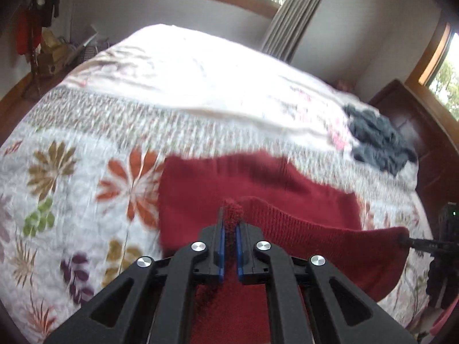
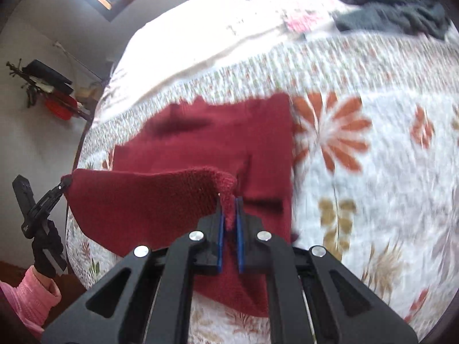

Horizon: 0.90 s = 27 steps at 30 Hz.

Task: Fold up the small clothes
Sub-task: 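Lay the hem near the collar and open both tools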

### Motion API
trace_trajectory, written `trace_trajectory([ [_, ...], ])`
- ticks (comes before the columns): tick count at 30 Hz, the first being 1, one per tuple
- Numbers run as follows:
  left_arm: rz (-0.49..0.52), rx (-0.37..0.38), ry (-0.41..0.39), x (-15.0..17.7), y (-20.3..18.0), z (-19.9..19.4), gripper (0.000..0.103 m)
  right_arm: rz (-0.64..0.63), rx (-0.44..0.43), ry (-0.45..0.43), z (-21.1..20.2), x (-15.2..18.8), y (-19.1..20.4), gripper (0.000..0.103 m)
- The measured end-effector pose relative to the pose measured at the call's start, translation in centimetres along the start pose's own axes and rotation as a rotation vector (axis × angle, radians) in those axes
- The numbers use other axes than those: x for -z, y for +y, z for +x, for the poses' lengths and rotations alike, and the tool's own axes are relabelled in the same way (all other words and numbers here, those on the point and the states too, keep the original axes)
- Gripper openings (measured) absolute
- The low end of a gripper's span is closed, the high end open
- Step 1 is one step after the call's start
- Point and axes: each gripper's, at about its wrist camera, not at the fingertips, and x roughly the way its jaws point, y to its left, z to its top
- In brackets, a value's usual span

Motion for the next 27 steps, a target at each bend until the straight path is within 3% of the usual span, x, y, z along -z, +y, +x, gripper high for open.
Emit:
trace_trajectory([
  [7,-0.01,-0.014,-0.084,-6.7,-0.1,4.8,0.005,-0.061,0.02,-0.064,1.3,-7.0,0.7,0.005],
  [11,-0.002,-0.03,-0.08,-8.5,0.4,8.1,0.005,-0.09,0.061,-0.065,3.5,-9.9,0.7,0.005],
  [27,-0.008,-0.165,0.038,-8.5,4.0,19.5,0.005,-0.045,0.143,0.046,14.5,-14.3,-2.7,0.005],
])
